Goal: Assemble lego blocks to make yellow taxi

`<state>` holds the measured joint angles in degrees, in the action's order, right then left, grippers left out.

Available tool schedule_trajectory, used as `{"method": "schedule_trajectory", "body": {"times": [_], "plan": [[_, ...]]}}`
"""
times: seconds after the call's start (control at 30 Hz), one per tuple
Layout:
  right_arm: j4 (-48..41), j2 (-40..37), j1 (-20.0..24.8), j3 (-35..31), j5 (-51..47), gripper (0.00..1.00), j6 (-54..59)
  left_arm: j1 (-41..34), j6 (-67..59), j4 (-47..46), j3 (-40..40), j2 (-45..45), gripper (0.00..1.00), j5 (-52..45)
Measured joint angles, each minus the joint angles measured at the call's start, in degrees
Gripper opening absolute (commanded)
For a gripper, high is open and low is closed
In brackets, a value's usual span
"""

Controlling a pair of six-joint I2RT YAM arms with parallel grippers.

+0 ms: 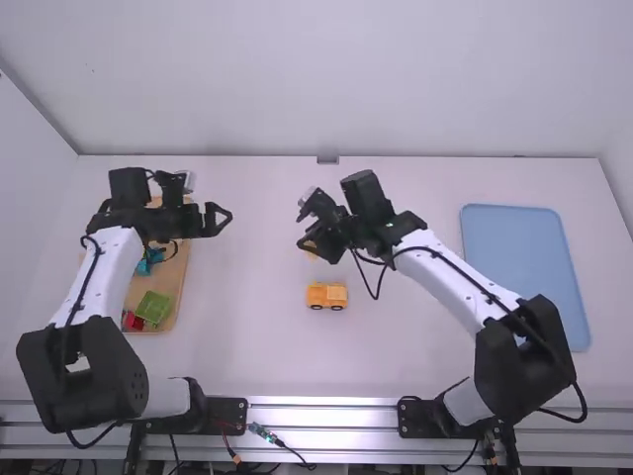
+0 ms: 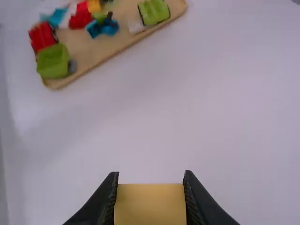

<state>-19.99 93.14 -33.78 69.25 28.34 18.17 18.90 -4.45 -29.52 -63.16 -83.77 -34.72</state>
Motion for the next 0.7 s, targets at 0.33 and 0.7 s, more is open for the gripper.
{"method": "schedule_trajectory", "body": {"times": [0.33,0.7], "plan": [[-22.4,18.7,-11.5,20.1,-12.8,0.0,11.5,6.3,3.7,-2.4,0.0,0.0,0.99,0.0],[-27.8,32.9,-21.4,28.5,-23.5,0.0,15.7,7.2,9.4,-2.3,0.0,0.0,0.99,6.2]]}}
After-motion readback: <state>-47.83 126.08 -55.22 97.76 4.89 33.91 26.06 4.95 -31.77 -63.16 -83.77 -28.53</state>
